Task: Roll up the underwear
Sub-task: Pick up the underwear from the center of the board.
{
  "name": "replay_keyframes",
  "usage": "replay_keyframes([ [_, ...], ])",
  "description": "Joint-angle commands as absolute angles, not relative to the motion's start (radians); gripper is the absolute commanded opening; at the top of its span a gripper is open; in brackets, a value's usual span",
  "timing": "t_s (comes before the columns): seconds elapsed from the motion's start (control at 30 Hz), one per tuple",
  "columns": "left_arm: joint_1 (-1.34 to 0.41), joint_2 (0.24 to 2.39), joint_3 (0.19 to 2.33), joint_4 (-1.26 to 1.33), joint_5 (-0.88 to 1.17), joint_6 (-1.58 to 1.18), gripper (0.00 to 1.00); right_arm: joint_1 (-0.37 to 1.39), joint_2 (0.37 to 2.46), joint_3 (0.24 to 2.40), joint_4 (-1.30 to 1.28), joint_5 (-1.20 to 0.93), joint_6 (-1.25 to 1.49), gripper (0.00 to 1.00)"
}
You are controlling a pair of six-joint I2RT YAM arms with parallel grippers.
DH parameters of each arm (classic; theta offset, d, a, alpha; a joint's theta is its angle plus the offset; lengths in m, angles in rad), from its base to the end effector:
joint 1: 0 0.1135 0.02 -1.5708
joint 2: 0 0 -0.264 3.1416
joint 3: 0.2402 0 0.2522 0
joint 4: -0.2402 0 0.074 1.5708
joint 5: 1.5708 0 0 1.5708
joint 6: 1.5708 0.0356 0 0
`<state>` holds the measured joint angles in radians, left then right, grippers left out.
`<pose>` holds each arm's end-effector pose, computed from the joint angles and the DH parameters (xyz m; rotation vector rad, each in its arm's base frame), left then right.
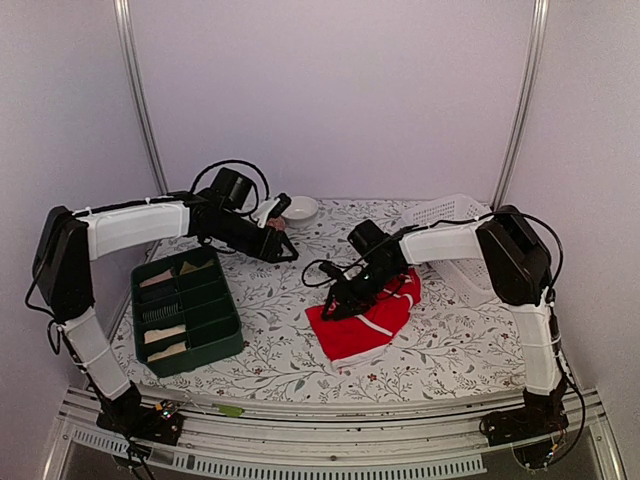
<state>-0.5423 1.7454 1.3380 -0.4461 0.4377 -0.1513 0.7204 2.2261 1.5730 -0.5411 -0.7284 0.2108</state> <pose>0.3214 -0.2113 0.2515 0.6859 2.3970 -0.8363 0.3217 0.3139 0.1281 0.9290 -2.7364 -1.2283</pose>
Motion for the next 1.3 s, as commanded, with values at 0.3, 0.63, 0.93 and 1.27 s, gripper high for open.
replay_keyframes([
  [0.3, -0.680, 1.884, 1.342, -0.438, 0.388, -0.156, 0.45, 0.517, 1.934, 1.465, -0.421, -0.511, 0.321, 0.51],
  [0.63, -0.805, 2.100, 1.475, -0.502, 0.303, -0.105, 0.32, 0.445, 2.033, 1.554, -0.560, -0.370, 0.193, 0.46],
  [0.93, -0.794, 2.197, 1.521, -0.612, 0.203, -0.063, 0.24, 0.440, 2.098, 1.526, -0.613, -0.349, 0.160, 0.31],
  [1.27, -0.715, 2.125, 1.397, -0.644, 0.102, -0.049, 0.10, 0.440, 1.890, 1.222, -0.668, -0.280, 0.196, 0.23],
])
